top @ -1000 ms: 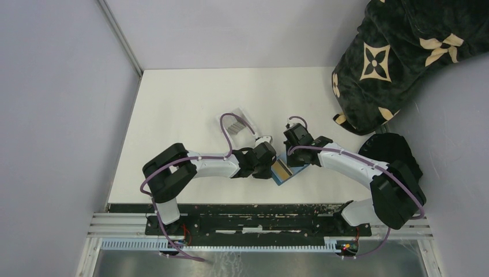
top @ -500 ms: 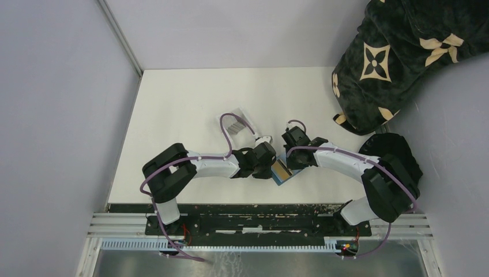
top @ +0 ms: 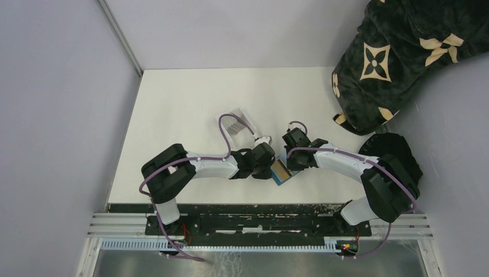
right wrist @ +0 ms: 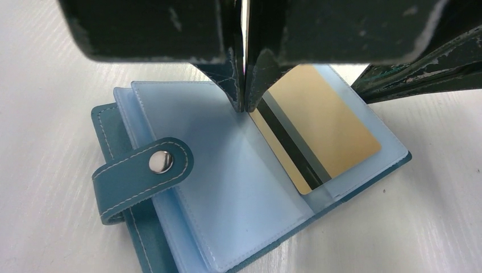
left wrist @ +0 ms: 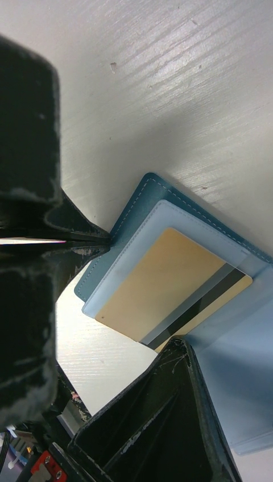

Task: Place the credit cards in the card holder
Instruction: Insert the credit card into the card holder.

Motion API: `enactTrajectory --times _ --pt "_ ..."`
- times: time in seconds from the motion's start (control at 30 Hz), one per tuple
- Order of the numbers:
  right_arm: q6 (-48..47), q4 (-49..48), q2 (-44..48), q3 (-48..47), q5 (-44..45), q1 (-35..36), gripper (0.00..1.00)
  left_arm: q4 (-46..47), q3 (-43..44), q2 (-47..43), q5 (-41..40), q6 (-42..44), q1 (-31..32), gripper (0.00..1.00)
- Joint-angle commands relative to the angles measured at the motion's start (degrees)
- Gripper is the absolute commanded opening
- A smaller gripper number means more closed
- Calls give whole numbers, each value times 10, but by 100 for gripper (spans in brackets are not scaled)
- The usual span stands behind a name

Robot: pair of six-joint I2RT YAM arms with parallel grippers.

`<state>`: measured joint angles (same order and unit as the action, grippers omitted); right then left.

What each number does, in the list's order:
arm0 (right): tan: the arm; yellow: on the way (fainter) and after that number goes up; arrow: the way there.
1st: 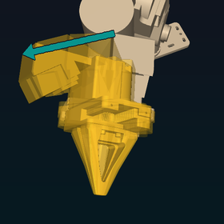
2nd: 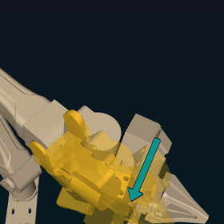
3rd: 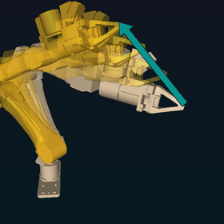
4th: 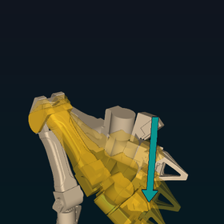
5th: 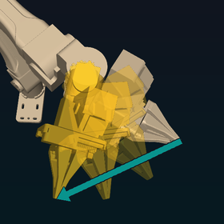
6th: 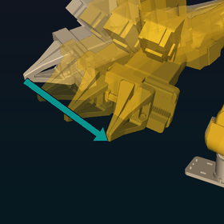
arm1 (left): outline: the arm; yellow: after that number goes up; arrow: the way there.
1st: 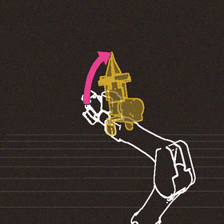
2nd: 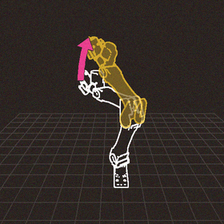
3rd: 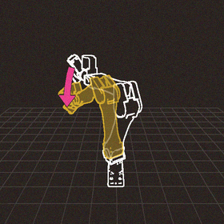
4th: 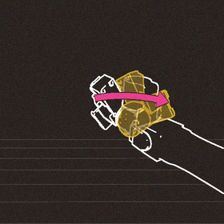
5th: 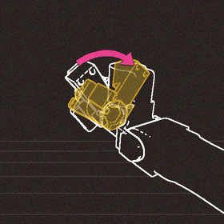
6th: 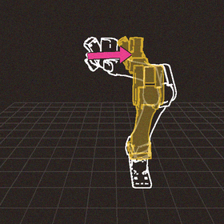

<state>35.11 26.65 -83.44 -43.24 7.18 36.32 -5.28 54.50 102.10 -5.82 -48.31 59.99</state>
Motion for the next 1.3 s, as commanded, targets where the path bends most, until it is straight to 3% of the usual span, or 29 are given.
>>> enactTrajectory --times 0.0,0.77,1.27 --pt "15 -12 13 1 -1 -1 1 -73 -36 26 -11 24 2 3" --pt "37 -16 5 -24 -15 20 1 -79 -43 6 -20 28 3 3" --pt "-1 32 23 -84 11 21 22 -104 -24 -35 -67 32 3 5"
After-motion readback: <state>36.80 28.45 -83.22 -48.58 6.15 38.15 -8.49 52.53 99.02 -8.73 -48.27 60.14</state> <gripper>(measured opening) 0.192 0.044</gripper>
